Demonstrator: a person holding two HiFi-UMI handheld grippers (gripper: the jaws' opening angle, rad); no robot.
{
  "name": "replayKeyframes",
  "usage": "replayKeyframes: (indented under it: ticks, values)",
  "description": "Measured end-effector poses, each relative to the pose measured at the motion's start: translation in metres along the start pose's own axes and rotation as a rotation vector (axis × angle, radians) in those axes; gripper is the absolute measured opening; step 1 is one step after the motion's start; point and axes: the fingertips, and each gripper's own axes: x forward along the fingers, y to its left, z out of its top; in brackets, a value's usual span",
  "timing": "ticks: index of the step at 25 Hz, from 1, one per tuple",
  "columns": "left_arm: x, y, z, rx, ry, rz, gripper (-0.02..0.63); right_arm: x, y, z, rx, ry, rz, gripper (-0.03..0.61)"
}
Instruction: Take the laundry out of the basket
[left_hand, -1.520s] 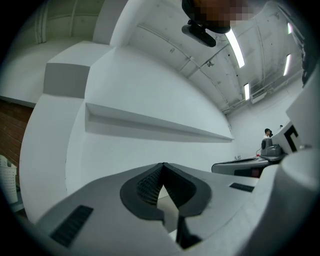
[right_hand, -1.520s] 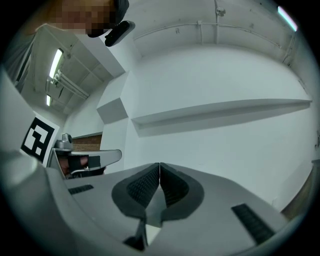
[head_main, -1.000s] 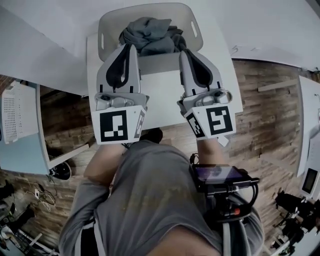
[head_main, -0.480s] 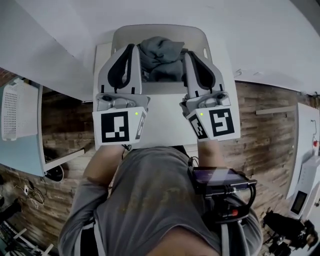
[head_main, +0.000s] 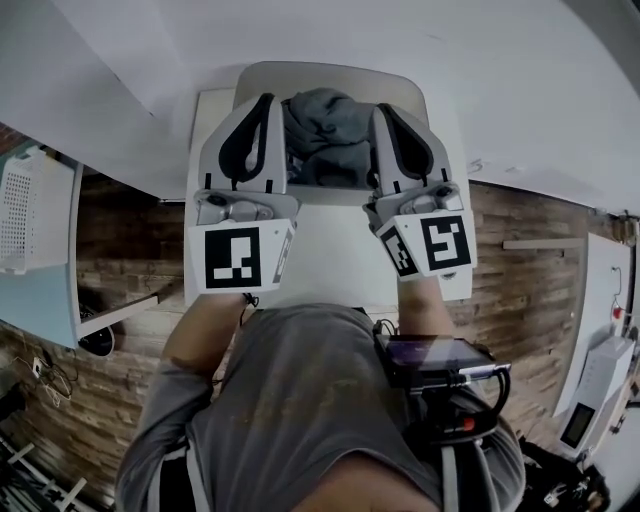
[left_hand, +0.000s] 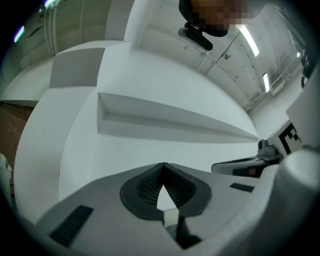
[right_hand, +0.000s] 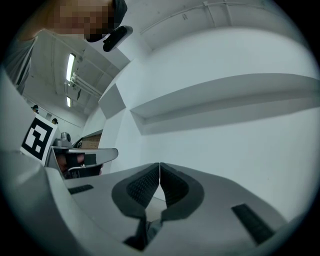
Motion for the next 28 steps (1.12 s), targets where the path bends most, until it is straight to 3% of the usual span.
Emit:
replayKeyframes:
  ticks: [17,24,28]
  values:
    - [0.054,0.037,-0.028,-0.06,0.045,0.069,0.008,0.074,-0.008,-0.064,-0.011,0.173,0.129,0.011]
    - [0.069,0.045,-0.061,-0.117,0.104,0.079,0.008,0.089,-0.007,-0.102,-0.007,0.273,0.188,0.011]
    - [0.077,0.052,-0.079,-0.143,0.138,0.088,0.008,0.098,-0.01,-0.117,-0.004,0.316,0.21,0.043]
